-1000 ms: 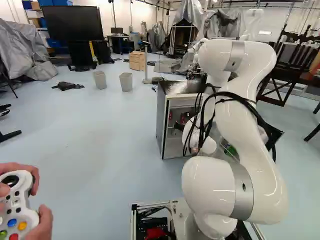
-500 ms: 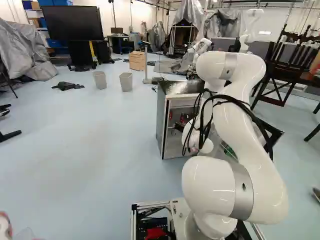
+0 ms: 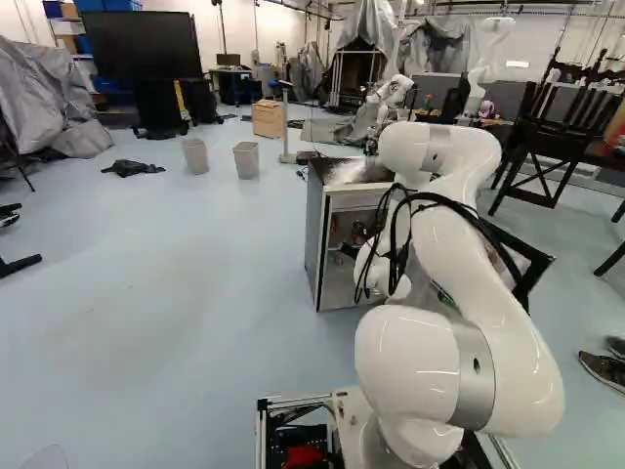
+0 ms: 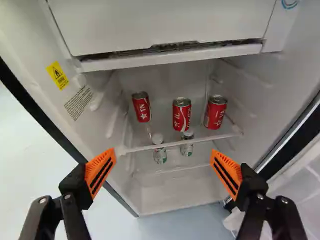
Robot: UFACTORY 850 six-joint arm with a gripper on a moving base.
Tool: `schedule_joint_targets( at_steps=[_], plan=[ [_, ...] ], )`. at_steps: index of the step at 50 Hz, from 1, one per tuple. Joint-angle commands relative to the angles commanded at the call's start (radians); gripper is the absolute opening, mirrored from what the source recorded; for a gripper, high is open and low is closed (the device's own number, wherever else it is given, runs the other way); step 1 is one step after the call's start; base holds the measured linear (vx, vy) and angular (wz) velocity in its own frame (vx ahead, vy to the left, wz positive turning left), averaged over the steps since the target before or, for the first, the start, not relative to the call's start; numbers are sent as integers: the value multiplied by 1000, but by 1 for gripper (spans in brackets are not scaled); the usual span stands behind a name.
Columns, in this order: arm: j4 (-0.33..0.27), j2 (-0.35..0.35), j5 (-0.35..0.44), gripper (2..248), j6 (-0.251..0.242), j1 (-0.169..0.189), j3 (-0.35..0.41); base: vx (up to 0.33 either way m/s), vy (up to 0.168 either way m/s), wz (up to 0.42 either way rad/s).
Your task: Grab a drink from the fridge
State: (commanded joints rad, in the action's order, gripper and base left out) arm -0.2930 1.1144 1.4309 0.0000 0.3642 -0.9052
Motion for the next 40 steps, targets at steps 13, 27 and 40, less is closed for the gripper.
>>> schedule_joint_targets(
  at_steps=[13,27,40],
  plan=[
    [0,75,0,247,0,-6,-94,0,0,0],
    [0,130,0,247,0,-11,-181,0,0,0],
    [0,163,-2,247,0,-10,-246,0,0,0]
  ],
)
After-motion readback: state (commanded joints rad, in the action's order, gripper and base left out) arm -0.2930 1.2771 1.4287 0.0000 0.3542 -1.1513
